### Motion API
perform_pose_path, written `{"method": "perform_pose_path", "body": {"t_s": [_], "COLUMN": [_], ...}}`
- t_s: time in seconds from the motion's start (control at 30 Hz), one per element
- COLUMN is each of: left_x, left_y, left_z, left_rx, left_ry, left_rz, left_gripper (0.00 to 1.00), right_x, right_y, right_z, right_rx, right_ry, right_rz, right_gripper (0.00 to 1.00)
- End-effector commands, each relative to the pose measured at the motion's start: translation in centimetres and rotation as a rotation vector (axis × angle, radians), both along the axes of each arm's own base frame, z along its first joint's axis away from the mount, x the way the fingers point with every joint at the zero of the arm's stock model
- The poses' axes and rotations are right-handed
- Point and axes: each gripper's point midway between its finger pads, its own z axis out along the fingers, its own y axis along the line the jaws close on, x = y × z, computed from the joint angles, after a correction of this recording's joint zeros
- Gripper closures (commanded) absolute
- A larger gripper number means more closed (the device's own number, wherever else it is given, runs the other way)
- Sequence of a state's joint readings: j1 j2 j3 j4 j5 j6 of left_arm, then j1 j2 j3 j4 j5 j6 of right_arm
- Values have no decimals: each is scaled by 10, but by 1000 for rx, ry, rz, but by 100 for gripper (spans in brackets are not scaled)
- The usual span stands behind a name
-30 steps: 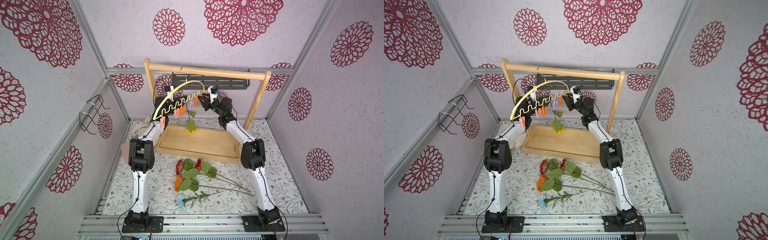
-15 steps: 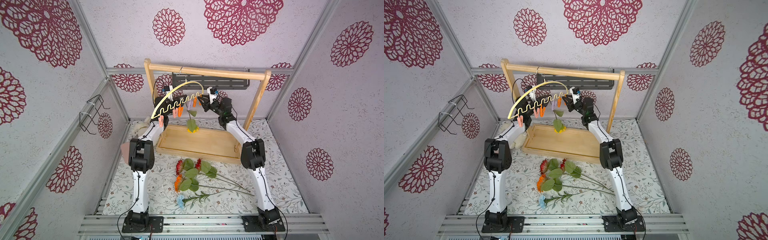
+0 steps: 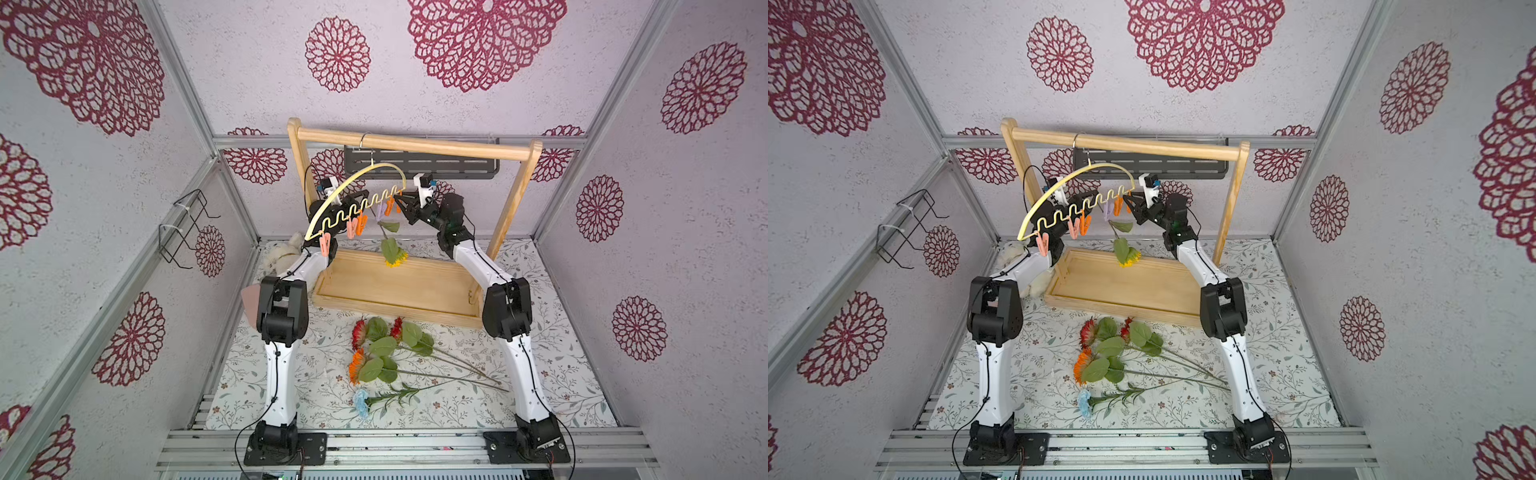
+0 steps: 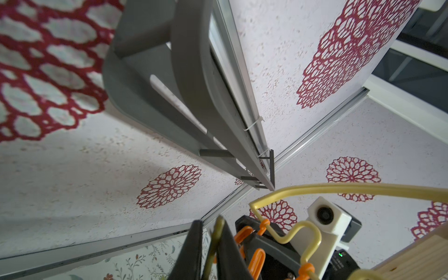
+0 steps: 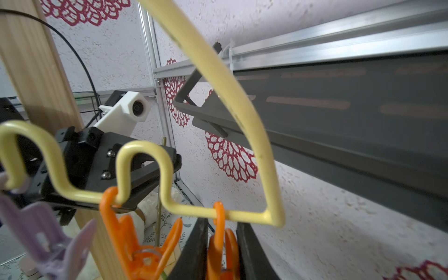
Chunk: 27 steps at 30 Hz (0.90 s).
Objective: Dry the flowers on a clothes hanger
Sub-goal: Open the clamp at the hanger.
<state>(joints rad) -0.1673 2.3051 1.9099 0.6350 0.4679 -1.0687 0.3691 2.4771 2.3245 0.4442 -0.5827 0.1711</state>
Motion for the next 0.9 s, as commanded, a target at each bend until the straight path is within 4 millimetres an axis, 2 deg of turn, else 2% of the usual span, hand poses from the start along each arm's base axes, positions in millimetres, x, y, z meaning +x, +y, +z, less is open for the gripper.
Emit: {"method": "perform_pose_path", "body": {"t_s": [0.0, 0.13, 0.37, 0.6, 0.87], "left_x": [-7, -9, -9, -7, -4], "left_y": [2, 0, -3, -10, -14], "left_z": [33, 42, 37, 37, 19], "left_rx": [-101, -139, -149, -164, -163], "left_ry": [-66, -83, -79, -87, -78], "left_rz": [-1, -16, -17, -20, -12], "left_gripper": [85, 85, 85, 85, 85], "right_x": [-36, -42, -54, -58, -66], "right_y": [-6, -3, 6, 11, 8], "right_z": [83, 86, 89, 85, 82], "right_rx": [78, 80, 106, 101, 111], "right_ry": [-113, -113, -97, -90, -81], "right_rz": [59, 77, 131, 149, 154], "right_gripper": [77, 77, 78, 79, 81]}}
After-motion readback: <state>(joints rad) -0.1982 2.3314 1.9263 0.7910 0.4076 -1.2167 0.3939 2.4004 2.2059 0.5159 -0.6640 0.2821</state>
